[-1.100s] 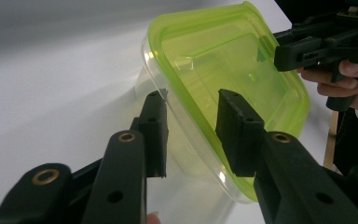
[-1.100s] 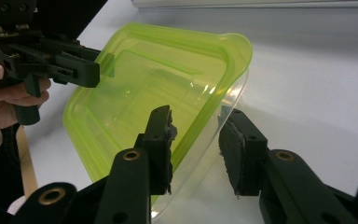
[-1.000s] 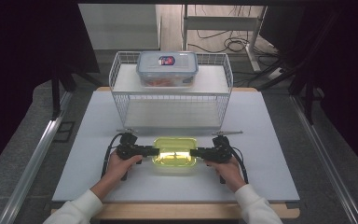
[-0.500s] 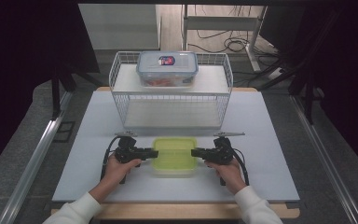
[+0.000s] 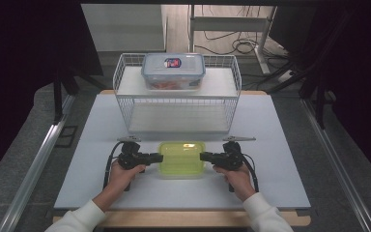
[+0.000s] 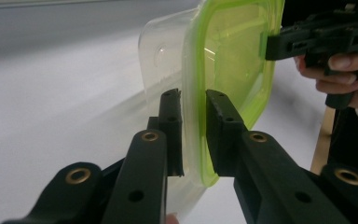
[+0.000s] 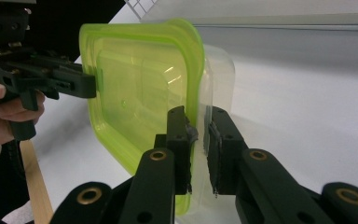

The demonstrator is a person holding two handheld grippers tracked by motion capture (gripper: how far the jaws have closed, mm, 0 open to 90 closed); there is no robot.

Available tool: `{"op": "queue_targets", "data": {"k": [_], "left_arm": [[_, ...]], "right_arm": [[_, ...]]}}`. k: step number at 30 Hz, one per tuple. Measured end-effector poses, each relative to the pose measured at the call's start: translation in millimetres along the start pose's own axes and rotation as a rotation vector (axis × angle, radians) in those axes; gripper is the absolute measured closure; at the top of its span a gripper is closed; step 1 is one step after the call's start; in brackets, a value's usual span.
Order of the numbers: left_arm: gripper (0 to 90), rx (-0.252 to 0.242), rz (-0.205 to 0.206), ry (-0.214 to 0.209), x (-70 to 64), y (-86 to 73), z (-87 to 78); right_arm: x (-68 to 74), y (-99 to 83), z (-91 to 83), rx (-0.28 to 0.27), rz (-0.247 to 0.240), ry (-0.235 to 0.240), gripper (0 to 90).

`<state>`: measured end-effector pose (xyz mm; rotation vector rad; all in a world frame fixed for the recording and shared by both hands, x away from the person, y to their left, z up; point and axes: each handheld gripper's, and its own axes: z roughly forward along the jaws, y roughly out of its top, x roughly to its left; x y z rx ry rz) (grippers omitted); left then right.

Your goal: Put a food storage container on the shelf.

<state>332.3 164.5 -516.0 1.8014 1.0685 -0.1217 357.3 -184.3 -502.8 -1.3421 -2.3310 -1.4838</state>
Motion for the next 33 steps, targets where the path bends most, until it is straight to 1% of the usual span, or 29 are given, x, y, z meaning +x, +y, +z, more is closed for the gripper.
{"op": "queue_targets", "data": {"k": [8,15,18,19,23,27,30,33], "left_arm": [[79.9,-0.006,0.006,0.009,0.2,-0.8,-0.4],[80.2,-0.029,0.027,0.006,-3.1,2.2,-4.9],[80.3,-0.026,0.039,0.019,-5.2,3.6,-6.2],[80.2,-0.029,0.044,0.024,-6.5,4.4,-6.9],[80.2,-0.046,0.051,0.012,-10.6,10.0,-13.6],[80.1,-0.061,0.061,0.012,-14.5,16.7,-20.0],[80.1,-0.077,0.069,0.009,-19.2,25.3,-27.6],[80.0,-0.093,0.086,0.015,-26.2,37.5,-37.7]], "right_arm": [[2.7,-0.9,0.4,-0.004,-0.024,-0.009,80.3],[4.8,1.4,-2.8,-0.024,-0.033,-0.002,80.4],[7.4,3.1,-4.7,-0.034,-0.051,-0.006,80.3],[8.7,3.8,-5.4,-0.035,-0.049,-0.007,80.3],[11.8,8.2,-9.0,-0.050,-0.050,0.001,80.3],[16.4,14.7,-12.9,-0.066,-0.057,0.006,80.2],[21.4,22.6,-16.9,-0.078,-0.063,0.010,80.2],[29.6,35.5,-23.9,-0.096,-0.078,0.013,80.2]]}}
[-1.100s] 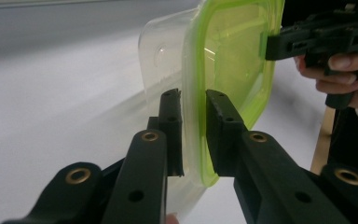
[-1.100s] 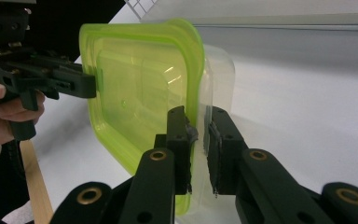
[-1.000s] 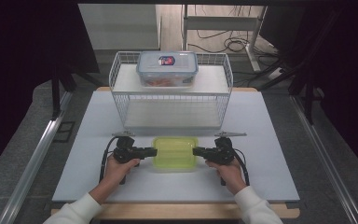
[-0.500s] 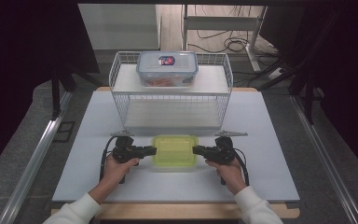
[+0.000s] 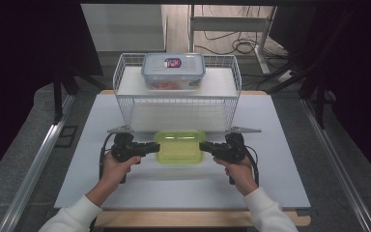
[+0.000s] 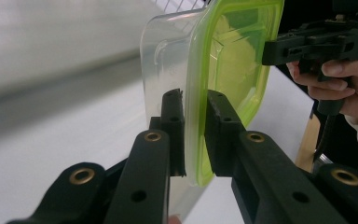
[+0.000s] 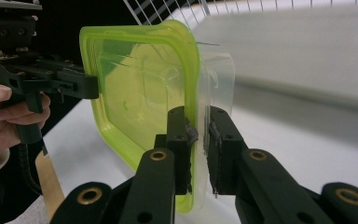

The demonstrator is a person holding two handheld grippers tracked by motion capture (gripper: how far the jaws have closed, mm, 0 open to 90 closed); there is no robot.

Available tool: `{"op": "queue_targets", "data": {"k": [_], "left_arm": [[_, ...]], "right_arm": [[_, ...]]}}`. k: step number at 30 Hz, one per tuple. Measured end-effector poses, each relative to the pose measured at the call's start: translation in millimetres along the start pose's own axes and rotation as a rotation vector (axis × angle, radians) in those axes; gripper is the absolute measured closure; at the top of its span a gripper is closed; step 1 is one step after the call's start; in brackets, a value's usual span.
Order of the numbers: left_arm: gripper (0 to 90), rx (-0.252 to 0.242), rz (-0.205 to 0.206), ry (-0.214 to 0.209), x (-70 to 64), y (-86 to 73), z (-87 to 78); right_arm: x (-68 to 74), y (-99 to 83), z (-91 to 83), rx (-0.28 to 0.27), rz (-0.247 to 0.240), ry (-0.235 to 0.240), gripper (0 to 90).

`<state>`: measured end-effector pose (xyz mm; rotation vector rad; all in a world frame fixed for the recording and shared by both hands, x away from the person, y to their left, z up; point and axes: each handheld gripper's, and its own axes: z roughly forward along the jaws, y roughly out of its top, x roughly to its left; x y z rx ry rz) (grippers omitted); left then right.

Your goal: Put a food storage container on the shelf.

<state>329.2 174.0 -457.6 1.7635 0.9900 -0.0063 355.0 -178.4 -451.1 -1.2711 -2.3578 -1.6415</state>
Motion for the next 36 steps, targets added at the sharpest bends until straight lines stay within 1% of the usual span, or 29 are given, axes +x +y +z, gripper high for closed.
{"op": "queue_targets", "data": {"k": [2,3,4,7,9,11,15,18,22,25,28,32,34,36], "left_arm": [[80.0,-0.011,0.017,0.004,-3.6,11.0,-6.6],[80.0,-0.017,0.013,0.005,-5.9,16.7,-9.9],[80.1,-0.024,0.023,0.004,-6.8,22.9,-13.2],[80.1,-0.044,0.036,0.007,-11.8,40.9,-22.7],[80.1,-0.053,0.056,0.012,-14.4,52.3,-27.8],[80.1,-0.064,0.060,0.013,-16.1,62.6,-32.4],[80.1,-0.083,0.072,0.021,-18.7,81.3,-41.1],[80.2,-0.096,0.085,0.021,-20.4,95.5,-47.4],[80.1,-0.102,0.097,0.019,-21.1,115.4,-53.1],[80.1,-0.106,0.113,0.030,-20.4,130.5,-55.4],[80.1,-0.114,0.110,0.028,-16.4,145.1,-56.8],[79.9,-0.127,0.097,0.008,-11.7,160.8,-60.3],[79.8,-0.130,0.105,0.012,-11.1,168.2,-61.8],[79.8,-0.125,0.109,0.024,-9.4,175.2,-61.9]], "right_arm": [[6.9,12.7,-4.6,-0.012,-0.023,-0.003,80.2],[9.3,17.1,-6.0,-0.017,-0.029,-0.004,80.2],[12.3,23.2,-7.9,-0.022,-0.035,-0.005,80.2],[20.2,41.9,-13.3,-0.041,-0.054,-0.006,80.2],[25.5,54.8,-17.0,-0.049,-0.072,-0.011,80.2],[30.2,67.4,-20.2,-0.057,-0.089,-0.014,80.1],[38.1,89.9,-24.0,-0.065,-0.110,-0.023,80.1],[42.9,104.6,-26.7,-0.073,-0.113,-0.024,80.2],[47.6,123.9,-30.8,-0.090,-0.132,-0.027,80.1],[49.7,139.5,-32.7,-0.098,-0.143,-0.032,80.1],[50.2,155.7,-32.2,-0.093,-0.150,-0.042,80.1],[47.2,175.0,-30.0,-0.090,-0.137,-0.038,80.1],[46.5,182.9,-29.6,-0.094,-0.134,-0.030,80.1],[47.0,190.1,-29.1,-0.094,-0.133,-0.035,80.1]]}}
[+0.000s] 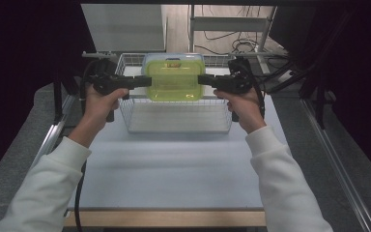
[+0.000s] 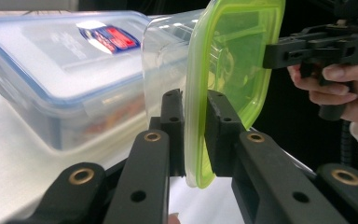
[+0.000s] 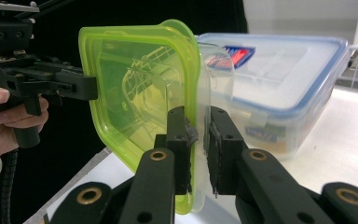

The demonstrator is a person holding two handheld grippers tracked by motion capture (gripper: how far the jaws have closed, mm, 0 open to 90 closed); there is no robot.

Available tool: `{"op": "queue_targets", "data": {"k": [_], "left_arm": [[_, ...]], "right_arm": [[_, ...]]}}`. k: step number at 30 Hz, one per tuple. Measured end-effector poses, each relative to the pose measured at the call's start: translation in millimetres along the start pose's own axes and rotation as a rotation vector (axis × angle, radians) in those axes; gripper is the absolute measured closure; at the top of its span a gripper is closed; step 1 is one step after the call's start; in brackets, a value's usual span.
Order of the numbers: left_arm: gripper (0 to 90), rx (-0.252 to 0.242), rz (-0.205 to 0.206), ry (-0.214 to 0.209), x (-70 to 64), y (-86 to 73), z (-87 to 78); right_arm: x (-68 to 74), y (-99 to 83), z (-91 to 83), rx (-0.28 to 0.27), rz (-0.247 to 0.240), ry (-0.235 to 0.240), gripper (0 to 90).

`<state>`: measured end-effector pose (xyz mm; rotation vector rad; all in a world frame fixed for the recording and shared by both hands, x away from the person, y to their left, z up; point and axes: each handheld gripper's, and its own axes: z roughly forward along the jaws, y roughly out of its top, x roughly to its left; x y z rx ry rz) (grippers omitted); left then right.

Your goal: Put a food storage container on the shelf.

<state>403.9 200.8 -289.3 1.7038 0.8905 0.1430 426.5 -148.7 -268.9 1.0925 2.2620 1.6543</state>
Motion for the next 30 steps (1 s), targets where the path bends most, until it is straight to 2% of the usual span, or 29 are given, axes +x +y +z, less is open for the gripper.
{"op": "queue_targets", "data": {"k": [8,16,22,30], "left_arm": [[80.0,0.000,-0.021,0.000,20.4,25.8,5.9],[79.2,0.013,-0.041,0.007,38.0,51.0,13.5],[78.5,0.019,-0.064,0.019,44.6,55.5,18.6],[78.1,0.019,-0.078,0.023,50.0,56.3,23.4]], "right_arm": [[-9.7,26.5,12.3,0.004,0.011,-0.008,80.0],[-25.8,52.4,26.7,0.006,0.048,-0.006,79.7],[-35.4,59.0,36.0,0.018,0.086,-0.001,79.5],[-42.7,58.9,41.6,0.024,0.101,-0.006,79.2]]}}
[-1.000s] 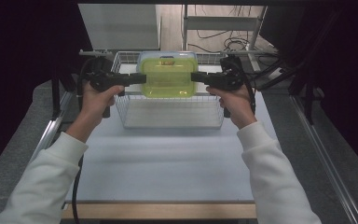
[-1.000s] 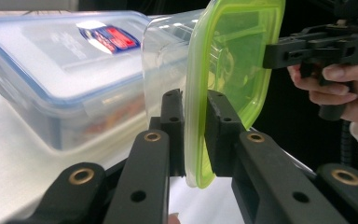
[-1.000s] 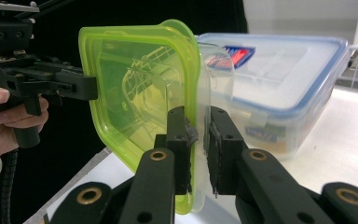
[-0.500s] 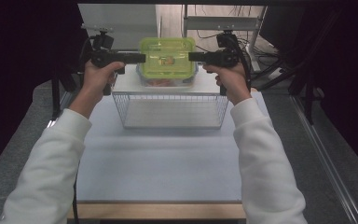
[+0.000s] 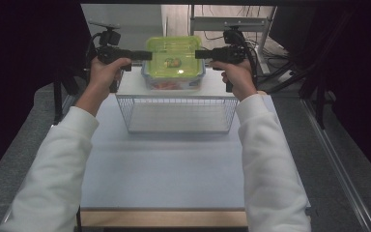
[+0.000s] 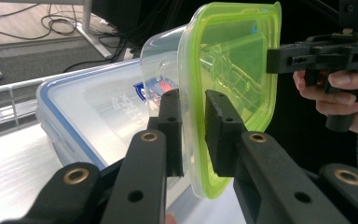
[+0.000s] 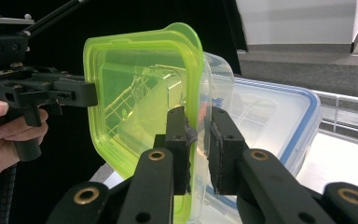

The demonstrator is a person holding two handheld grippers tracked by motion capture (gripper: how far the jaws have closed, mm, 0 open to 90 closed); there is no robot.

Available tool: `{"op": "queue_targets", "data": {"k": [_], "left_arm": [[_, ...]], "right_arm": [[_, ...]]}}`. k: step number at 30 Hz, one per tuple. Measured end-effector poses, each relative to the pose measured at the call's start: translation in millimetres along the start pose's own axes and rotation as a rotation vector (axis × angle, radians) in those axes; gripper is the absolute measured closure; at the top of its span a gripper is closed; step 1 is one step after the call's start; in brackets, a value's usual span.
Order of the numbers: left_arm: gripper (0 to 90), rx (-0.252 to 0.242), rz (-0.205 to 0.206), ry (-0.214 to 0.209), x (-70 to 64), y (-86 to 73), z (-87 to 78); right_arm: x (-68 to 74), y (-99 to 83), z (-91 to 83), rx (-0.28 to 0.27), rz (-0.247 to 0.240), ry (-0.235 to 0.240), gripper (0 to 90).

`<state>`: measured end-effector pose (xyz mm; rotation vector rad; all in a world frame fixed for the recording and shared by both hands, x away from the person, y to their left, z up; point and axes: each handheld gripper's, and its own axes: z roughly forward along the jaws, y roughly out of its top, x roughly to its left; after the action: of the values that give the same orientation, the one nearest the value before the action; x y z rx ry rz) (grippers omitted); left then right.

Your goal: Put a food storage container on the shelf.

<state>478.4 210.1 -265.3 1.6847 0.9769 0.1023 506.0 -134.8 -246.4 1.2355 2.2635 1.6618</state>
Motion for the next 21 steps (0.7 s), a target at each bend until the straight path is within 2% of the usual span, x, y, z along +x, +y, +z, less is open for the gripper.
{"op": "queue_targets", "data": {"k": [5,7,9,11,15,21], "left_arm": [[74.4,0.014,-0.013,0.023,1.7,4.3,6.0],[70.0,0.015,-0.026,0.036,3.6,5.0,10.2],[69.4,0.013,-0.037,0.044,7.0,5.0,13.5],[68.6,0.001,-0.064,0.041,11.2,5.1,16.0],[66.4,-0.009,-0.081,0.044,16.3,5.5,20.7],[52.9,-0.020,-0.094,0.082,21.8,5.5,23.4]], "right_arm": [[-2.1,2.2,4.5,-0.002,0.007,-0.006,74.9],[-3.2,3.2,7.3,0.009,-0.002,-0.023,72.8],[-5.6,3.8,10.3,0.010,0.002,-0.036,71.2],[-9.9,3.8,13.0,0.005,0.019,-0.040,70.0],[-17.5,3.0,18.6,-0.007,0.043,-0.034,66.8],[-22.3,2.5,26.1,-0.024,0.048,-0.066,57.6]]}}
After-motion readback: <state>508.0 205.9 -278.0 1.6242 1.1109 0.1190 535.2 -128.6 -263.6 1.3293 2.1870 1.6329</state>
